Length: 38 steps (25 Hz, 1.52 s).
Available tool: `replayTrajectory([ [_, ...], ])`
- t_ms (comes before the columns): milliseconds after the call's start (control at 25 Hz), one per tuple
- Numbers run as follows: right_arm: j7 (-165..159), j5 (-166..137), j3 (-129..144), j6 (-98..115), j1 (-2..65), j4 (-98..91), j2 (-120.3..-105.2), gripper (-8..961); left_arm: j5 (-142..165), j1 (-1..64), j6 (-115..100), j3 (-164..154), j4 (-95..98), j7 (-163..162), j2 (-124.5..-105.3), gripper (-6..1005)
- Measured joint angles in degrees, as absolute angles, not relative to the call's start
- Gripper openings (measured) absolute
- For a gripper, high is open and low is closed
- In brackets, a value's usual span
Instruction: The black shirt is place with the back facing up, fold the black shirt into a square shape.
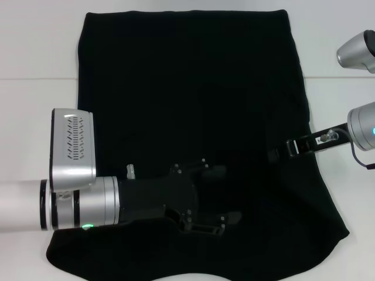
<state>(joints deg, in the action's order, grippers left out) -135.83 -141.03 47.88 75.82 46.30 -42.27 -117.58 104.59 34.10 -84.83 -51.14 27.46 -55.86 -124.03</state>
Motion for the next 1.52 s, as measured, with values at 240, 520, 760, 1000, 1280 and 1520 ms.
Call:
replayTrajectory([
  [240,-135.91,-141.17,49.5,76.3,47.15,-42.27,-117.96,8,104.59,34.1,-84.82,-51.13,27.6,-55.81,-124.08,904],
  [520,-135.38,-140.5,49.42,77.52,46.92,-42.77,-117.93,41,104.59,34.1,-84.72,-50.95,27.63,-55.76,-124.09,903],
  [760,-132.06,-132.52,48.93,78.75,44.28,-43.82,-116.92,213,104.59,33.49,-84.88,-48.24,27.71,-55.79,-124.02,903],
  [1000,-124.18,-122.88,48.94,78.87,40.13,-43.49,-117.06,339,104.7,31.93,-87.81,-42.78,28.16,-59.63,-123.83,902],
  [1280,-106.49,-112.35,48.96,78.91,36.2,-38.92,-118.81,574,105.83,26.05,-91.02,-38.94,35.32,-76.36,-122.1,901],
  [1520,-98.65,-110.93,49.45,79.44,37.03,-33.99,-119.38,738,115.63,22.97,-94.73,-32.75,42.85,-92.56,-120.62,900],
])
